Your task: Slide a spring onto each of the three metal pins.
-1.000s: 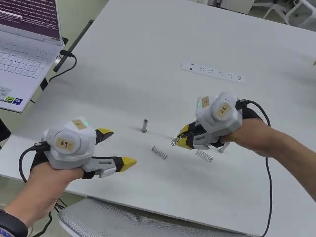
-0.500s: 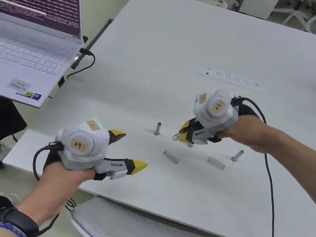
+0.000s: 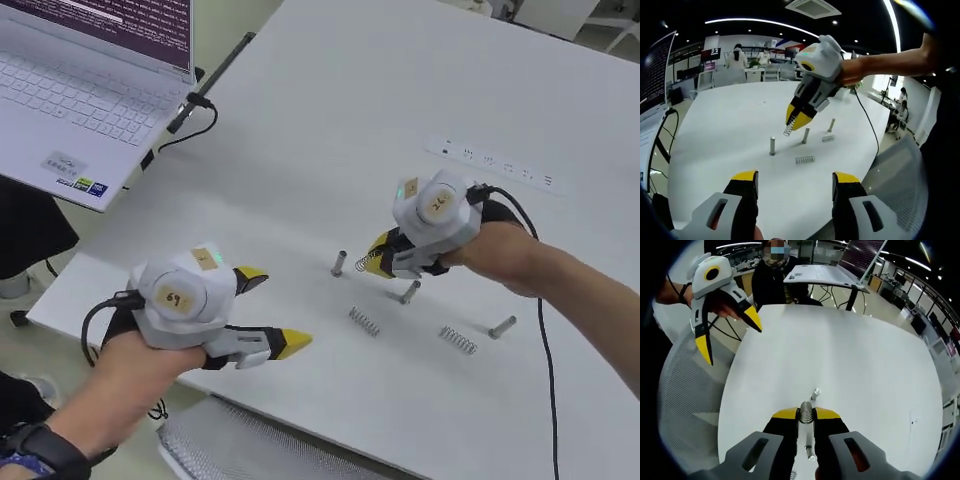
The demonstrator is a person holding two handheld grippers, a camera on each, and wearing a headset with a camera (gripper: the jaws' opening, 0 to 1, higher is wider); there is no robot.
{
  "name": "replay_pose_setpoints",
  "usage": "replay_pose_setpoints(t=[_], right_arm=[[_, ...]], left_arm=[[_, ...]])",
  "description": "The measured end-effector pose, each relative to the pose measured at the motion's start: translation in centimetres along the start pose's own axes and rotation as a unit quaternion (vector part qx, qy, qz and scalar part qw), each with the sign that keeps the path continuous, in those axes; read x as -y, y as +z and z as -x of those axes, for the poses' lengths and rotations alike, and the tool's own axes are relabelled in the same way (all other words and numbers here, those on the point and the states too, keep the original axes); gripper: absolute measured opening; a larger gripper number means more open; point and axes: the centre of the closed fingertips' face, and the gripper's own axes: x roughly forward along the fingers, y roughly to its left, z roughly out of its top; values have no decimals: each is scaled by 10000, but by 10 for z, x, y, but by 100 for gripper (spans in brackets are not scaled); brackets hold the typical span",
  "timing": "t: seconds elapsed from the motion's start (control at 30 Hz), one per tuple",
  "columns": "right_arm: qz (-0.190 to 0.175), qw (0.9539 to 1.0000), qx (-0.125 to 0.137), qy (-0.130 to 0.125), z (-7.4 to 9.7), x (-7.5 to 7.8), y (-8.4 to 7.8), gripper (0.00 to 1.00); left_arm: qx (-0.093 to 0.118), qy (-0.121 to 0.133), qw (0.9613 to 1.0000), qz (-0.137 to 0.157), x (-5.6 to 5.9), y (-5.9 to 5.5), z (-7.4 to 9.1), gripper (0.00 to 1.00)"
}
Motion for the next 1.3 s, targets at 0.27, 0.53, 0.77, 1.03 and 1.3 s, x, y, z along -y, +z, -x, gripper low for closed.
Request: replay_pose_setpoints(t=[0.27, 0.53, 0.77, 1.03, 1.3], right_arm=[[120, 9999, -86, -11, -8, 6, 2, 9], [144, 9998, -119, 28, -12, 7, 5, 9], [136, 9998, -111, 40, -15, 8, 9, 9], [137, 9998, -117, 75, -18, 9, 11, 9], [161, 9997, -121, 102, -21, 10, 14, 9]], left_arm=[[46, -6, 10000, -9, -1, 6, 0, 56], [86, 4, 10000, 5, -4, 10, -1, 55], [89, 11, 10000, 27, -5, 10, -1, 56], [93, -4, 9999, 49, -5, 10, -1, 55], [70, 4, 10000, 43, -7, 9, -1, 55]])
